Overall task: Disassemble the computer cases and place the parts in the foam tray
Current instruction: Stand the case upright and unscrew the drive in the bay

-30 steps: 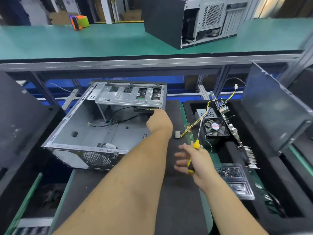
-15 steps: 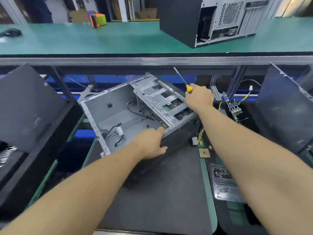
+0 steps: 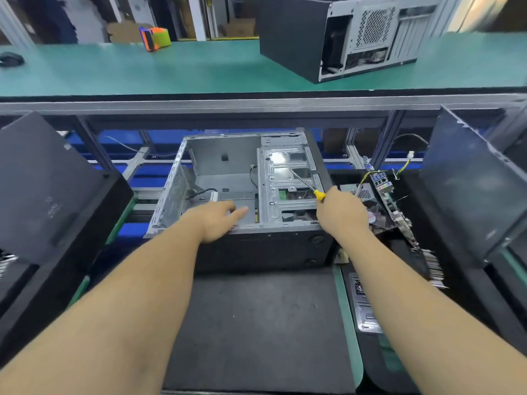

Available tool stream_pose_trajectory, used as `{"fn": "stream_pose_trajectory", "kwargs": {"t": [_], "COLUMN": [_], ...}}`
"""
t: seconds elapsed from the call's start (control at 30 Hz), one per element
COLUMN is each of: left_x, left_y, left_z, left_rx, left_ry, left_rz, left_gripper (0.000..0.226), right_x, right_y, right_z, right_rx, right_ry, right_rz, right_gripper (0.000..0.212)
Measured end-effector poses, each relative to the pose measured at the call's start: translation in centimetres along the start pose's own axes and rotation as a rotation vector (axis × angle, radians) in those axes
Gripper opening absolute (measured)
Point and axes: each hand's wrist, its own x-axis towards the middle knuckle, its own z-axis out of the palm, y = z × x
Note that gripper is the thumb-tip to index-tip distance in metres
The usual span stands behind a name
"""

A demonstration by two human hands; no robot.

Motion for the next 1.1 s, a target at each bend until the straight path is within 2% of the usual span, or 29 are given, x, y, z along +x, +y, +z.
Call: {"fn": "stream_pose_trajectory", "kwargs": {"t": [0.07, 0.13, 0.23, 0.4, 0.53, 0.6, 0.67, 0.73, 0.8, 0.87, 0.93, 1.0, 1.1], "left_x": [1.5, 2.4, 3.2, 3.1, 1.5, 0.6, 0.3, 0.1, -0.1, -0.1, 0.0, 0.1, 0.6], "left_y": [2.4, 5.7, 8.1, 7.1, 6.2, 6.0, 6.3, 6.5, 6.6, 6.7, 7.0, 7.3, 7.8], "left_z": [0.2, 0.9, 2.4, 2.2, 3.2, 3.3, 3.2, 3.0, 2.9, 2.8, 2.8, 2.9, 2.8], "left_rx": [-0.191, -0.315, -0.203, -0.295, -0.224, -0.202, -0.172, -0.149, -0.139, -0.136, -0.142, -0.16, -0.19], "left_ry": [0.069, 0.127, 0.14, 0.041, 0.019, 0.054, 0.091, 0.118, 0.12, 0.115, 0.106, 0.11, 0.129], "left_rz": [-0.085, -0.147, -0.14, -0.069, -0.043, -0.041, -0.057, -0.069, -0.076, -0.086, -0.104, -0.126, -0.155], "left_gripper": [0.064, 0.063, 0.047, 0.037, 0.027, 0.031, 0.033, 0.032, 0.031, 0.031, 0.029, 0.026, 0.025], "right_x": [-0.2, -0.3, -0.6, -1.5, -4.4, -5.5, -5.7, -5.2, -4.1, -2.9, -2.2, -2.1, -1.8], "right_y": [0.0, -0.1, -0.3, -0.2, 0.4, 0.7, 0.4, -0.3, -0.9, -1.3, -1.7, -2.2, -2.7], "right_z": [-0.1, -0.3, -0.2, -0.7, -0.1, -0.6, -1.8, -3.4, -5.0, -6.2, -7.5, -8.4, -9.2], "right_rx": [-0.02, -0.04, -0.031, -0.031, -0.052, -0.122, -0.11, 0.118, 0.436, 0.519, 0.595, 0.812, 1.033], "right_ry": [0.003, 0.014, 0.037, 0.042, 0.029, 0.083, 0.22, 0.284, 0.178, 0.123, 0.19, 0.231, 0.189], "right_rz": [0.0, 0.004, 0.012, 0.005, -0.043, -0.057, -0.025, 0.011, 0.01, -0.095, -0.184, -0.203, -0.151], "right_gripper": [0.05, 0.053, 0.055, 0.057, 0.057, 0.058, 0.057, 0.054, 0.046, 0.029, 0.019, 0.014, 0.013]}}
